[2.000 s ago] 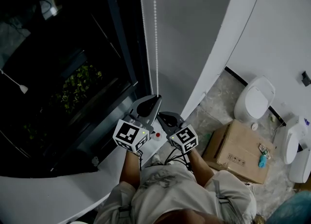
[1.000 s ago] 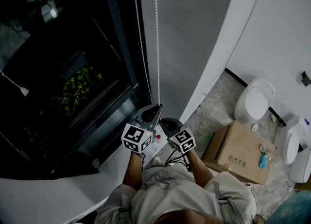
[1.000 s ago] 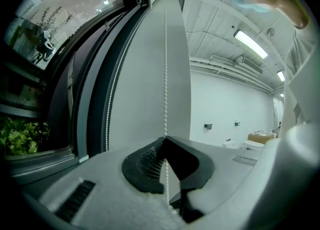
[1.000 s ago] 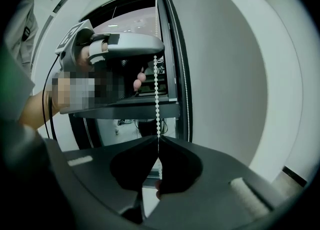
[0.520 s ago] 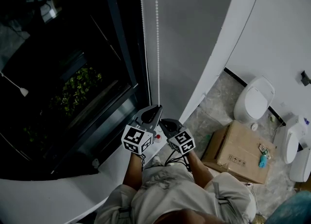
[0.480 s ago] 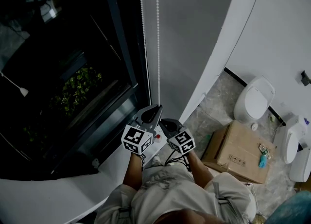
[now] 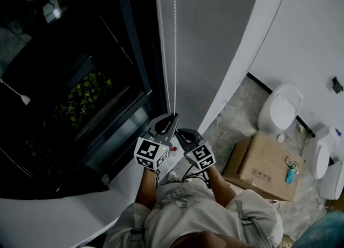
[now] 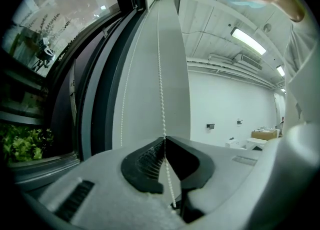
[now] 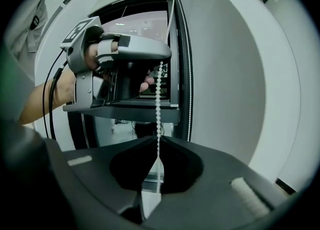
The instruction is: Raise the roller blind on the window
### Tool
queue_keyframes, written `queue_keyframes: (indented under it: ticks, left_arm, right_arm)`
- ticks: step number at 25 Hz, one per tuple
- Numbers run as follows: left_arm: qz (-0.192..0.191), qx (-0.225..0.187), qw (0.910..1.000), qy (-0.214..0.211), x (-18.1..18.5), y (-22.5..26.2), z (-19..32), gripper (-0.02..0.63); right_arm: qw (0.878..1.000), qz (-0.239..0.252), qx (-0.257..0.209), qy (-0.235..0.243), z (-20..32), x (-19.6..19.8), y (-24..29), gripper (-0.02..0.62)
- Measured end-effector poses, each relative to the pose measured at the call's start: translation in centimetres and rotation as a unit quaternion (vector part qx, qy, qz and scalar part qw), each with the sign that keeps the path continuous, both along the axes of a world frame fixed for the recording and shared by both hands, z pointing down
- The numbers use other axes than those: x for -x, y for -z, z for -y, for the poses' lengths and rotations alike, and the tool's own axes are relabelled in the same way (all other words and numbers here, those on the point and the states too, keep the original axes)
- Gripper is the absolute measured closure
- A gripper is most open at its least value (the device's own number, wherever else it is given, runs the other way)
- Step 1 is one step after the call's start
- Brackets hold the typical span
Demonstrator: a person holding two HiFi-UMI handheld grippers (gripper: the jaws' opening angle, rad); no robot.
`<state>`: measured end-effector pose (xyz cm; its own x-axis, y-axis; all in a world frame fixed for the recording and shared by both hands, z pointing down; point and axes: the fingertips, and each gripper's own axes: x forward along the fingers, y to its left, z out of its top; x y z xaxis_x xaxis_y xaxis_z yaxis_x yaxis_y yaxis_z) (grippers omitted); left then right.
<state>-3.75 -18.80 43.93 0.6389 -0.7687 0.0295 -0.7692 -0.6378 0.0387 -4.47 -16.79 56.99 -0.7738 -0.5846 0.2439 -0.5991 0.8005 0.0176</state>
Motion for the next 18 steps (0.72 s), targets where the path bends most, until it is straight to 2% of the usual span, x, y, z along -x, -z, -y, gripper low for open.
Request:
queue_keyframes:
  ticks: [6,11,15,18]
  left_arm:
    - [0.003,-0.002,1.0000,0.007,0.4,0.0,0.0,0.543]
    - [0.002,-0.003,0.9998,0.018,1.2,0.0,-0.1,0.537]
    - [-0.003,-0.007,0.9995,0.031,2.3,-0.1,-0.6,0.556]
    - [-0.002,-0.014,0.9989,0.044,2.9,-0.2,-1.0,0.596]
  right_arm:
    - [1.000,0.006,-0.019,-0.007,0.2,-0.3,1.3,0.531]
    - [0.999,0.019,-0.033,-0.012,0.3,-0.9,3.1,0.522]
    - [0.998,0.040,-0.050,-0.014,-0.1,-1.4,5.4,0.525]
    - [0.996,0.054,-0.066,-0.017,-0.4,-1.8,7.3,0.560]
